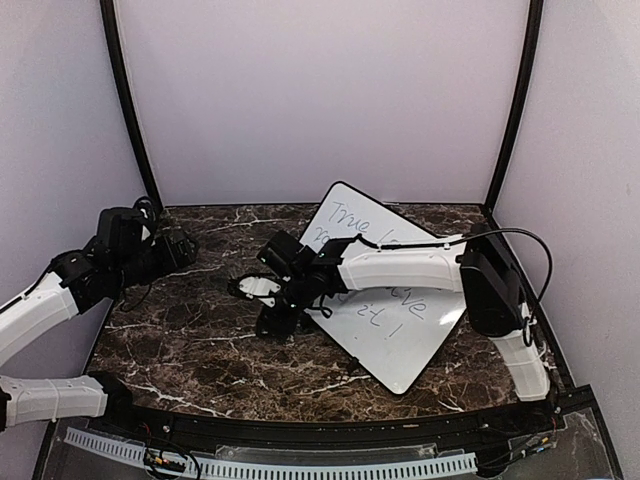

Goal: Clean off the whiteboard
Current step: Pick up the whiteboard eraser from the center of the board, then pass from the right arm to the left, then pass from the left arm to the right

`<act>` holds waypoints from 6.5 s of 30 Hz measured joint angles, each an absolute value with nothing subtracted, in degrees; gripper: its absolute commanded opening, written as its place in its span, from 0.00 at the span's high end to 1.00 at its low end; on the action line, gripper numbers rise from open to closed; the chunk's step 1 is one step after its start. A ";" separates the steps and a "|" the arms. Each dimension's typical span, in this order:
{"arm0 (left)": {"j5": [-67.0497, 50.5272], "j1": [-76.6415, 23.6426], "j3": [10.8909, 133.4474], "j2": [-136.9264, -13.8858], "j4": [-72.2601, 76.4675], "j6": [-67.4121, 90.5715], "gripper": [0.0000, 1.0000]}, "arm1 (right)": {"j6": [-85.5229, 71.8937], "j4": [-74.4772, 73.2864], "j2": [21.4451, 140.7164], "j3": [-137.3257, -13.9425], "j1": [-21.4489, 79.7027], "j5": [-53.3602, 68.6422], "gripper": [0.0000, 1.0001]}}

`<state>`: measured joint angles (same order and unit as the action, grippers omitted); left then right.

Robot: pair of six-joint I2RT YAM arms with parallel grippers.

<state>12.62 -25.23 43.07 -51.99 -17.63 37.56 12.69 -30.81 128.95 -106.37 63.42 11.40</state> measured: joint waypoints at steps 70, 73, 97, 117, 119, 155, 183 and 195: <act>-20.69 -25.23 38.61 -41.34 6.22 25.17 0.02 | 5.23 -19.40 97.32 -91.68 58.81 21.12 0.80; -27.92 -25.23 38.28 -42.13 11.29 24.62 0.03 | 2.33 -11.84 91.37 -86.96 57.43 26.35 0.79; -43.55 -37.17 42.11 -56.51 22.48 20.67 0.20 | -16.25 14.76 96.49 -80.23 56.95 43.90 0.80; -40.77 -37.52 42.11 -54.76 24.86 20.21 0.31 | -17.87 16.69 96.66 -77.67 56.95 44.75 0.79; -40.91 -37.52 42.11 -55.18 24.84 20.29 0.33 | -17.87 16.69 96.66 -77.67 56.95 44.75 0.79; -39.18 -37.67 41.91 -54.72 25.19 20.97 0.69 | -18.13 18.65 96.82 -71.92 55.72 45.25 0.42; -37.89 -37.67 41.91 -54.30 23.75 20.10 0.68 | -22.22 25.87 96.40 -69.91 55.72 47.99 0.63; -37.63 -37.74 41.91 -54.30 23.75 19.35 0.18 | -22.87 25.56 96.42 -69.93 55.72 47.77 0.73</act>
